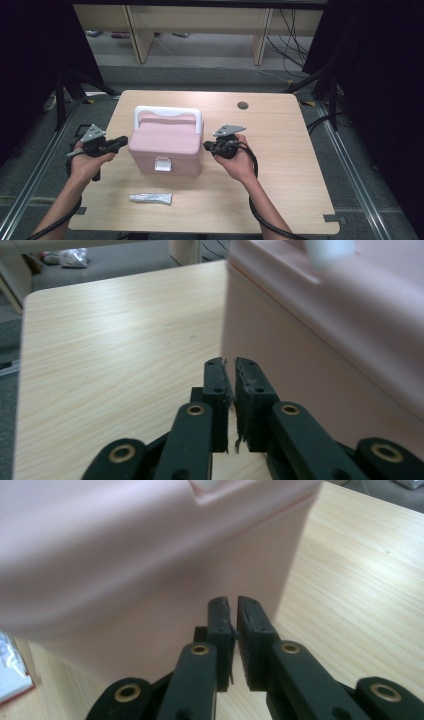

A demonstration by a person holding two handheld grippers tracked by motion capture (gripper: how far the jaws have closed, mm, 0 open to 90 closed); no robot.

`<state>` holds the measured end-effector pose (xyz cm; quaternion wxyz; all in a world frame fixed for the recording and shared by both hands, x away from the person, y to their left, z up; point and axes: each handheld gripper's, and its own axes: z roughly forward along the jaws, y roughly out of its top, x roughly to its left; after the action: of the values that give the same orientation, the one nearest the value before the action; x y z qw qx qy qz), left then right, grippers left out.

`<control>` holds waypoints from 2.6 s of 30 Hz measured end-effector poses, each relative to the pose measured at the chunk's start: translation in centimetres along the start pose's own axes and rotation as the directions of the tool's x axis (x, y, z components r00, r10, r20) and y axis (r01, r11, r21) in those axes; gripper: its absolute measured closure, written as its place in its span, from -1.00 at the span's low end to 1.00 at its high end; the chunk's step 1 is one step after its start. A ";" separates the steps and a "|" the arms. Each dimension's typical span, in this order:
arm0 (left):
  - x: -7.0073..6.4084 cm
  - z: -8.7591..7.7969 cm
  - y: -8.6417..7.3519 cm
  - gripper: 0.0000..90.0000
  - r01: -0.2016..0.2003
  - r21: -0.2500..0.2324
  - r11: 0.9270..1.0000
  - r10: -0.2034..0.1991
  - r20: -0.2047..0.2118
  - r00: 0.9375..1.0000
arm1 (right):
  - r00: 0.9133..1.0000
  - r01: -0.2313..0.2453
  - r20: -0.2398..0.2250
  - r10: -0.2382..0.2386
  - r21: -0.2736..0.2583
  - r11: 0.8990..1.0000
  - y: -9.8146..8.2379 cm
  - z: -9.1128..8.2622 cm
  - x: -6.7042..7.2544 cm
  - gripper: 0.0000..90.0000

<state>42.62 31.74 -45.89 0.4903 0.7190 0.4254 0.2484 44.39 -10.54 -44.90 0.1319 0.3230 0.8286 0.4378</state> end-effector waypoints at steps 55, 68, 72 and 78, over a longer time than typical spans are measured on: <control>-2.0 2.2 7.7 0.13 0.198 -0.013 0.980 -0.196 0.088 0.977 | 0.999 0.003 0.039 -0.001 -0.052 0.999 -2.6 -5.9 1.5 0.56; -2.3 2.7 8.3 0.60 0.254 0.033 0.967 -0.256 0.082 0.963 | 1.000 0.010 0.009 -0.010 -0.048 0.999 -1.9 -5.4 2.3 0.56; -2.2 2.6 8.5 0.61 0.286 0.042 0.957 -0.288 0.092 0.953 | 1.000 0.007 -0.012 -0.008 -0.069 0.998 -1.6 -5.5 2.7 0.62; -2.1 2.7 9.0 0.61 0.331 0.060 0.942 -0.335 0.096 0.937 | 0.999 -0.003 -0.040 0.000 -0.072 0.997 -1.1 -5.4 3.2 0.94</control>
<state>46.95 27.23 -38.61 0.5314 0.6590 0.5198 0.1145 38.88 -12.34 -42.44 0.1264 0.3097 0.8145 0.4739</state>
